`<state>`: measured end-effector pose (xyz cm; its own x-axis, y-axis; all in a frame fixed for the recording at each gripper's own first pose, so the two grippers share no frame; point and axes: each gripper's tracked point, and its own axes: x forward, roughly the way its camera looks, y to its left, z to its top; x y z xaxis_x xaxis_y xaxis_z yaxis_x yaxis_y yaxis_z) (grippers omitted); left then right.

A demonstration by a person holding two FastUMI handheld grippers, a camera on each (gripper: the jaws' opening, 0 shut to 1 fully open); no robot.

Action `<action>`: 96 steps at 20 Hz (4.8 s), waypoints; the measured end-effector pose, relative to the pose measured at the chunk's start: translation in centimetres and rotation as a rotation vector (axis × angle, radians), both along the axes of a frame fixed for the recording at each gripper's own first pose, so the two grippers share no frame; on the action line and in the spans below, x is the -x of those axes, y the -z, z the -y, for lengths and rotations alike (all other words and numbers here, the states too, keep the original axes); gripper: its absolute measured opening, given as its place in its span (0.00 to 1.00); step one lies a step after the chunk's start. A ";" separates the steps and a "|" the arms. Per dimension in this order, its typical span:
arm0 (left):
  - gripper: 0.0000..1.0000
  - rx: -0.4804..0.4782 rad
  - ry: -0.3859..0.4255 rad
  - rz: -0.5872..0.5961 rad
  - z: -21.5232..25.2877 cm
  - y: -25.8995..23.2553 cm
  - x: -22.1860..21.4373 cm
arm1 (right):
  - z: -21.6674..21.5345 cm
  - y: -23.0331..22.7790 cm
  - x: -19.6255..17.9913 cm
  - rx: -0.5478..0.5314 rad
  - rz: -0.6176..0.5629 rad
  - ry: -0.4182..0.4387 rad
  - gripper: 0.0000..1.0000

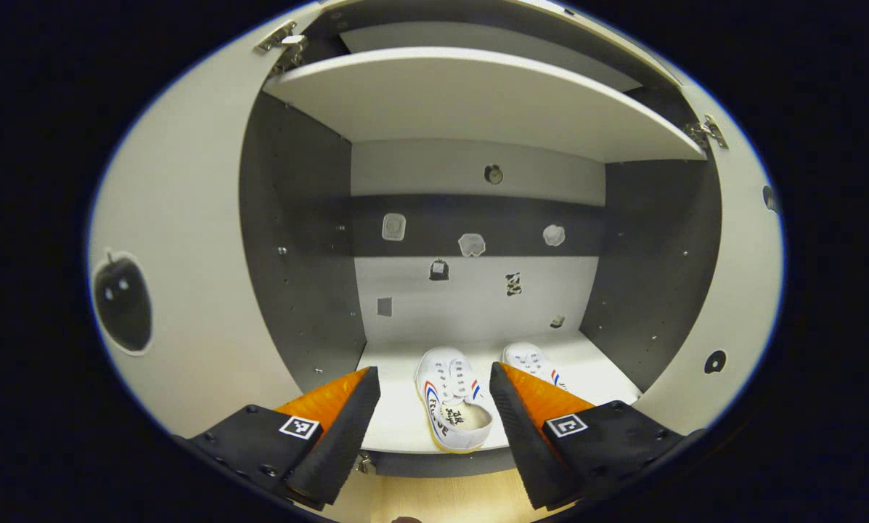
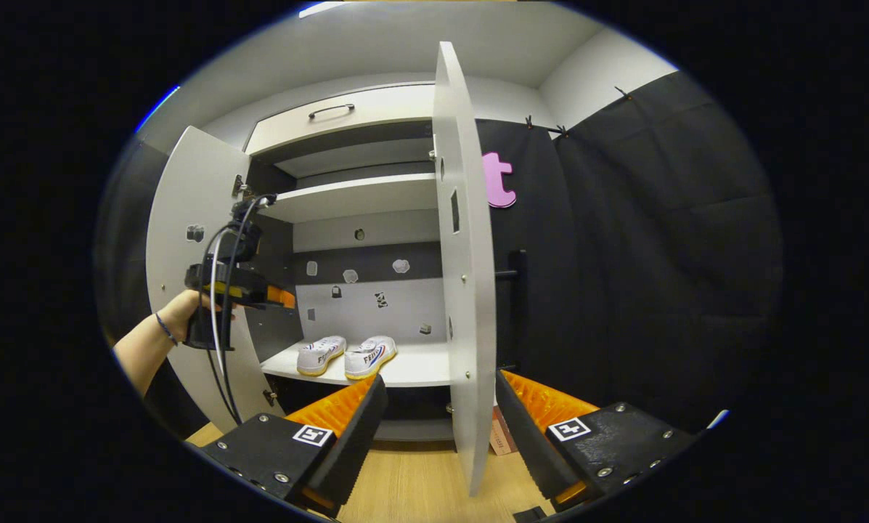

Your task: Grab one shoe with the right hand and put it into the shoe cabinet, grab the other shoe with the left hand and put it into the shoe cabinet; then close the right door with the right hand and the left door with the left hand.

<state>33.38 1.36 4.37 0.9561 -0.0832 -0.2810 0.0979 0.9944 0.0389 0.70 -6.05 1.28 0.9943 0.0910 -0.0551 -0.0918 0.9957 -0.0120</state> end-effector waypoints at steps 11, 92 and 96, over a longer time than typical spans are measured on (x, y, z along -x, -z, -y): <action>0.97 0.036 0.007 0.223 -0.9 -8.9 14.2 | 11.7 1.5 -1.9 -0.020 -0.033 0.150 0.93; 0.99 0.082 0.022 0.163 -25.3 -0.5 18.7 | -15.2 7.8 -17.2 0.029 -0.109 0.102 0.91; 0.97 0.098 0.048 0.153 -24.6 -0.1 17.8 | -14.9 7.3 -16.2 0.005 -0.115 0.118 0.92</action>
